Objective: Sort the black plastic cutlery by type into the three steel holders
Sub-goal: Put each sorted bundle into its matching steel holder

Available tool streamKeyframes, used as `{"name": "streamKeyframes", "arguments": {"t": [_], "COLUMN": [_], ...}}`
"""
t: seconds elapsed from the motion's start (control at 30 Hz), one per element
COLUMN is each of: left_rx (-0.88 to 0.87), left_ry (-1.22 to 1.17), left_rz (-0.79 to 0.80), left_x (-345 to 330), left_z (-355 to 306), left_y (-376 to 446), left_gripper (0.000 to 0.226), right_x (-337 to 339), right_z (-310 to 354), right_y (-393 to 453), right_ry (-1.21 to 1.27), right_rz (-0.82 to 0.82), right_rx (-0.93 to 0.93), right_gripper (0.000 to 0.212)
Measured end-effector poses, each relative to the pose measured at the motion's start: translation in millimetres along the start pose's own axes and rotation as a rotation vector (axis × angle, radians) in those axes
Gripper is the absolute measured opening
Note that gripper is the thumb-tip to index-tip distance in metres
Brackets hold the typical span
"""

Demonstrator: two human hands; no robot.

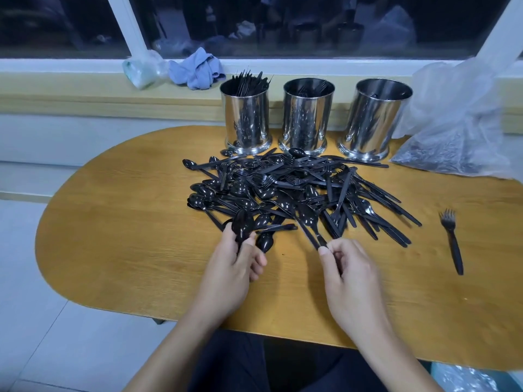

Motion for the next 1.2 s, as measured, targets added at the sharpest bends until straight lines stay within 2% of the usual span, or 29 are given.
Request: {"name": "streamKeyframes", "arguments": {"t": [0.1, 0.17, 0.27, 0.33, 0.47, 0.53, 0.6, 0.73, 0.9, 1.0, 1.13, 1.2], "left_rx": [0.122, 0.178, 0.154, 0.149, 0.186, 0.180, 0.176, 0.172, 0.180, 0.151, 0.149, 0.149], "left_ry": [-0.416, -0.626, -0.655, -0.616, -0.587, -0.661, -0.691, -0.657, -0.754, -0.657, -0.569, -0.509], "left_rz": [0.088, 0.107, 0.117, 0.113, 0.048, -0.012, -0.076, -0.122, -0.153, -0.154, -0.135, -0.132], "left_x": [-23.4, -31.4, -33.4, -32.4, -24.9, -15.6, -3.4, 8.7, 9.6, 13.0, 8.5, 7.3], "left_z": [2.3, 0.8, -4.1, -4.7, 2.6, 6.3, 13.2, 21.2, 20.8, 20.8, 22.2, 21.3], "left_y": [-3.6, -6.4, -7.1, -8.0, -8.6, -6.3, -3.2, -3.7, -6.4, -6.3, -8.7, -9.3], "left_gripper": [0.005, 0.015, 0.030, 0.031, 0.020, 0.027, 0.031, 0.043, 0.052, 0.061, 0.028, 0.025], "right_x": [-18.5, -34.8, -52.5, -64.4, -73.6, -70.3, -60.4, -64.8, -80.5, -79.4, -73.9, -71.0], "right_z": [3.0, 11.8, 24.0, 31.2, 37.8, 35.0, 31.5, 37.1, 32.5, 30.0, 29.2, 27.6], "right_y": [-14.1, -22.7, -31.1, -36.3, -32.8, -19.9, 1.3, 35.0, 44.8, 38.5, 35.4, 33.2], "right_ry": [0.245, 0.357, 0.434, 0.468, 0.511, 0.462, 0.317, -0.161, -0.425, -0.460, -0.461, -0.473], "right_rz": [0.150, 0.269, 0.401, 0.479, 0.447, 0.376, 0.265, 0.195, 0.184, 0.147, 0.123, 0.125], "right_rx": [-0.145, -0.211, -0.239, -0.241, -0.240, -0.192, -0.044, 0.280, 0.385, 0.411, 0.396, 0.391], "right_gripper": [0.027, 0.030, 0.028, 0.023, 0.015, 0.011, 0.007, 0.035, 0.033, 0.025, 0.016, 0.014]}}
Point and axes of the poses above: each hand's wrist, its own y-axis towards the middle knuckle, its own x-axis out of the back of the hand, z = x × y, the point moved 10 cm from there along y, towards the middle knuckle, and after that the axes turned 15 degrees about y, right-handed, at the moved point
